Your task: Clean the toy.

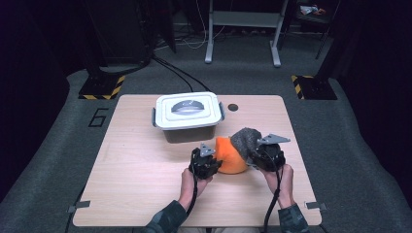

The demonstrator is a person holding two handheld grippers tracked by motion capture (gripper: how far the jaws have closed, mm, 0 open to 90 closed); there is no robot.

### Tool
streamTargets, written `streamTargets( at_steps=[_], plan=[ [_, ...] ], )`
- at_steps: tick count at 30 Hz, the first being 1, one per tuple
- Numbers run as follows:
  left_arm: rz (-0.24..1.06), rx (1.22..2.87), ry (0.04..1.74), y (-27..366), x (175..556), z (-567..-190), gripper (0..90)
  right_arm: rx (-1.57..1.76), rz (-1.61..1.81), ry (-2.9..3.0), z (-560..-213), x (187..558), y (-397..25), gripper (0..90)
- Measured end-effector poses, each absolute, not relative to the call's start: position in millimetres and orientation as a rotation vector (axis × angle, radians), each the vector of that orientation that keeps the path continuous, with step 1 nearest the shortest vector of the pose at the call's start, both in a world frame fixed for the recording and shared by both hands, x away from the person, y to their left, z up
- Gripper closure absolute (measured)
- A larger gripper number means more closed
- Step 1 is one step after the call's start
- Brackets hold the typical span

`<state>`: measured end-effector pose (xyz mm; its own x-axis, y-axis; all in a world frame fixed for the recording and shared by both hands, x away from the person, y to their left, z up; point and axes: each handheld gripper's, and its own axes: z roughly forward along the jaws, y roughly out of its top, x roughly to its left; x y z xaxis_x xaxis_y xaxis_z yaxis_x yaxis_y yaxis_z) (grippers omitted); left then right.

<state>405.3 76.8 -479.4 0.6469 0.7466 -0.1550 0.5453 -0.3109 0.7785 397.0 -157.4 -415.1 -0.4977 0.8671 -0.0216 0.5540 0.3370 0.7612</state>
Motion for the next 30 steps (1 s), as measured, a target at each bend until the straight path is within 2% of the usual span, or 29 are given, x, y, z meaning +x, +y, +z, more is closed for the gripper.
streamTargets(
  at_steps=[8, 11, 15, 17, 19, 22, 26, 30],
  plan=[
    [0.296, 1.998, 1.004, 78.2, 405.4, -479.6, 75.3, 1.25, 0.958, 2.216, -424.6, 404.3, -141.9, 75.7],
    [0.316, 2.01, 0.99, 79.0, 404.7, -478.6, 63.8, 1.261, 0.959, 2.214, -427.2, 406.7, -143.3, 75.8],
    [0.359, 2.046, 0.971, 78.0, 404.2, -479.5, 44.3, 1.267, 0.955, 2.212, -428.2, 408.8, -144.7, 75.8],
    [0.394, 2.07, 0.964, 75.9, 404.9, -482.1, 39.1, 1.271, 0.951, 2.21, -428.7, 409.4, -145.2, 75.8],
    [0.398, 2.065, 0.948, 74.0, 405.4, -484.0, 39.9, 1.271, 0.949, 2.209, -429.3, 410.0, -145.9, 75.8],
    [0.436, 2.086, 0.906, 70.5, 404.8, -484.4, 46.6, 1.266, 0.949, 2.207, -429.9, 410.6, -146.5, 75.8],
    [0.434, 2.094, 0.893, 68.8, 404.4, -484.3, 66.0, 1.273, 0.957, 2.199, -430.8, 410.5, -147.8, 75.8],
    [0.391, 2.078, 0.9, 70.7, 405.7, -483.4, 78.3, 1.264, 0.962, 2.182, -430.1, 408.4, -148.8, 75.7]
  ],
)
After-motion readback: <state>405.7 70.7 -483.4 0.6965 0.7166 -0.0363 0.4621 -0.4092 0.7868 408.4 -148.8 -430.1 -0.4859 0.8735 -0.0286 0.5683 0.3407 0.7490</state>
